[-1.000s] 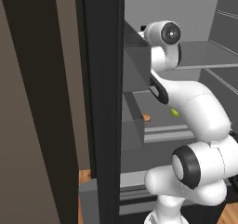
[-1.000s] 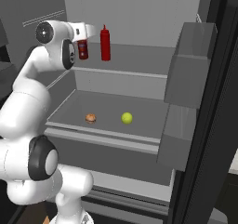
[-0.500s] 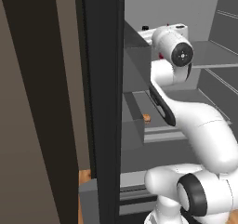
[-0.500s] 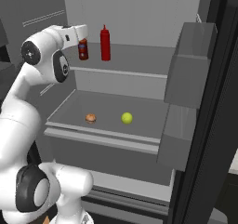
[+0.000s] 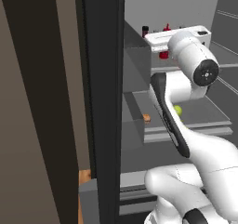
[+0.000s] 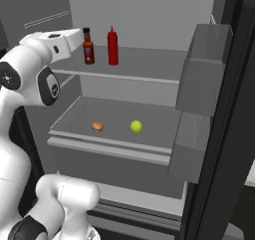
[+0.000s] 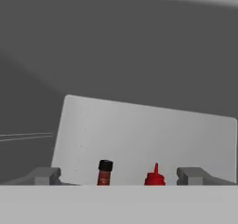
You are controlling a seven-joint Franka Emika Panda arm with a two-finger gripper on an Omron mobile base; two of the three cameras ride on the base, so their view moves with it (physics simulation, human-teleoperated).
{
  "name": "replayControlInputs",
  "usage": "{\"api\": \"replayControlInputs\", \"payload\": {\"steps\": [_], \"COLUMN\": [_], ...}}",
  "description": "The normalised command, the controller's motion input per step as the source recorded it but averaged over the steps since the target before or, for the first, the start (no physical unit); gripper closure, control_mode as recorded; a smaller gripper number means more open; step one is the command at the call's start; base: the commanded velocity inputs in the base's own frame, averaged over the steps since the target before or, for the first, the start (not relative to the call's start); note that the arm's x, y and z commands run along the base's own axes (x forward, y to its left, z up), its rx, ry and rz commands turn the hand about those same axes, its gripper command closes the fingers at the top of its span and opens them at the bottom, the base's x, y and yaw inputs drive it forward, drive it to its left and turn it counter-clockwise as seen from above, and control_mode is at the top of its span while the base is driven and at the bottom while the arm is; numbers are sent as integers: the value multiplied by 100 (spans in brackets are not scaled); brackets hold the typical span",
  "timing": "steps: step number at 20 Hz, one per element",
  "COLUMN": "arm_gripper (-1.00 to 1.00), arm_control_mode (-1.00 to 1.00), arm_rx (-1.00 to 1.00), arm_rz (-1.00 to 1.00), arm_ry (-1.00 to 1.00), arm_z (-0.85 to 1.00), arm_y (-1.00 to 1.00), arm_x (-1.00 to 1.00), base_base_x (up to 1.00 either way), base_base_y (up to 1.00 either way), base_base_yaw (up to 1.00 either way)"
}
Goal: Place the ketchup and condiment bottle from the counter to the top shelf of the fridge. If the existing items in the fridge are on the top shelf, move them to other shelves.
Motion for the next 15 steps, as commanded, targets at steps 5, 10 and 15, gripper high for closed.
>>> {"api": "replayControlInputs", "payload": {"steps": [5,10,15], "arm_gripper": [-100,-100,-100], "arm_control_mode": [-100,-100,-100], "arm_rx": [0,-2,-7], "arm_rz": [0,0,0], "arm_ry": [5,5,2], "arm_z": [-36,-86,-82], "arm_y": [-6,0,0], "arm_x": [-100,-100,-100], "base_base_x": [0,0,0], "base_base_y": [0,0,0], "base_base_yaw": [0,0,0]}}
